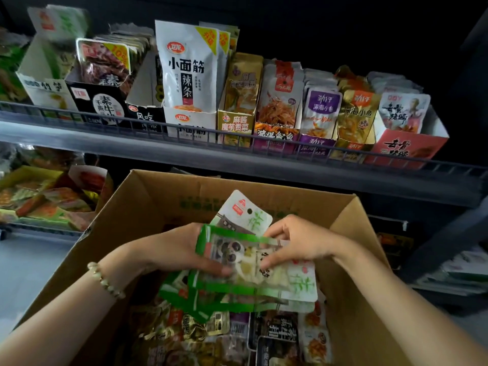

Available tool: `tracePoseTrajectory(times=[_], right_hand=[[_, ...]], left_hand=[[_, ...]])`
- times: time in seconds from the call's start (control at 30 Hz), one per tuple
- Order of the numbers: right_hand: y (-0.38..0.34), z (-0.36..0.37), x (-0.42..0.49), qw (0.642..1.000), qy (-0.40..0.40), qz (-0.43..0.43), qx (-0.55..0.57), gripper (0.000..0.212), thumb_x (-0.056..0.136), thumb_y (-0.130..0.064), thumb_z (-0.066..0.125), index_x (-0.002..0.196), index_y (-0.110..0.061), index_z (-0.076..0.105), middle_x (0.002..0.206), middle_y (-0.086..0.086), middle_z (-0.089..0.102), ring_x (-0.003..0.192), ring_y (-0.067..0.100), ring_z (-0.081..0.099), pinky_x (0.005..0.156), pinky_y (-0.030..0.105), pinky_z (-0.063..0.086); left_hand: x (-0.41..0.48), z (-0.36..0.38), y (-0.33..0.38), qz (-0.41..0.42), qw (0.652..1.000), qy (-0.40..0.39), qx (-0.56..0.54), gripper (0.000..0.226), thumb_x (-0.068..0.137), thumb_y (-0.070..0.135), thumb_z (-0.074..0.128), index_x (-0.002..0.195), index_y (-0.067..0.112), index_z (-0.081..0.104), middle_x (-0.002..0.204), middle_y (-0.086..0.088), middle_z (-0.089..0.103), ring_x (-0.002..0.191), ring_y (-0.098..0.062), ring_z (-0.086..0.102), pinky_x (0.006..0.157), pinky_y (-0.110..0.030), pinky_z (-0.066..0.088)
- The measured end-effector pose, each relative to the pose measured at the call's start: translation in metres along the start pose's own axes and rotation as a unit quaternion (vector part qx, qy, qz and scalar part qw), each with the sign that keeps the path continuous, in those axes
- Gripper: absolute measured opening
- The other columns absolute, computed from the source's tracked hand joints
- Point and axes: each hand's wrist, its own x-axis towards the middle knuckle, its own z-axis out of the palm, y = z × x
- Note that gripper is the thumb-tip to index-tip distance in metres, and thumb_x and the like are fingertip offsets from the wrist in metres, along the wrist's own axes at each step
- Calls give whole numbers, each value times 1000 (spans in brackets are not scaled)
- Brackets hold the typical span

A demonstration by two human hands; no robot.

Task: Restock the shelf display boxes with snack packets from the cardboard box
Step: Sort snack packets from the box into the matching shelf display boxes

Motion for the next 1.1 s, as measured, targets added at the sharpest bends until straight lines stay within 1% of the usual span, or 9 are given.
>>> tracePoseTrajectory(times=[0.13,0.23,0.37,0.5,0.6,0.77,0.87,0.97,1.1], right_hand=[[-8,-7,-4,988,117,-16,100,41,66,-39,78,98,-19,60,92,6,74,78,19,72,62,29,56],[-8,-14,-3,930,281,-9,235,58,72,-57,59,113,-16,61,98,0,71,85,6,68,65,17,51],[-12,0,-4,847,174,30,501,75,69,-63,51,122,-10,56,116,13,69,106,25,66,85,35,57],[-14,28,9,865,213,10,454,50,74,-42,64,118,-18,59,114,1,71,110,17,64,102,39,45],[-12,26,12,868,298,-3,398,32,83,-23,68,114,-18,63,109,-4,72,106,13,65,92,27,50],[-12,10,7,875,284,-43,390,45,67,-23,72,111,-15,64,107,-1,73,102,15,67,88,28,52],[-13,16,6,889,252,-27,381,51,67,-21,73,115,-11,60,107,3,72,100,17,68,82,28,54],[-17,32,9,901,236,-14,364,43,81,-15,69,120,-17,52,114,0,67,98,8,67,77,21,53],[-24,45,13,921,217,-43,322,53,86,-27,64,130,-35,35,127,-4,58,112,7,59,95,28,51]], left_hand=[[-6,-3,2,46,987,114,-100,39,72,11,75,109,10,63,100,-7,75,89,-24,73,77,-32,59],[-7,-3,6,99,940,229,-231,41,67,8,73,107,8,63,97,-11,75,81,-24,73,65,-30,60],[2,11,11,147,866,345,-332,33,70,9,70,103,12,63,91,-6,76,79,-22,74,60,-29,59],[9,32,4,85,916,320,-226,29,77,9,71,105,12,61,92,1,76,82,-17,73,67,-27,60],[12,41,-1,39,956,217,-191,32,79,10,72,108,11,60,96,-4,75,87,-21,73,84,-40,58],[14,30,0,33,929,190,-316,42,77,30,67,115,16,61,105,-9,73,99,-30,69,102,-51,44],[14,28,0,56,940,193,-277,47,74,30,69,119,21,57,106,-7,73,98,-27,70,96,-48,50],[18,38,-4,70,950,202,-227,51,74,12,75,119,20,50,100,-3,74,89,-20,72,74,-32,58],[20,43,-7,108,955,198,-191,56,76,6,73,124,18,46,104,-2,73,94,-18,71,76,-30,58]])
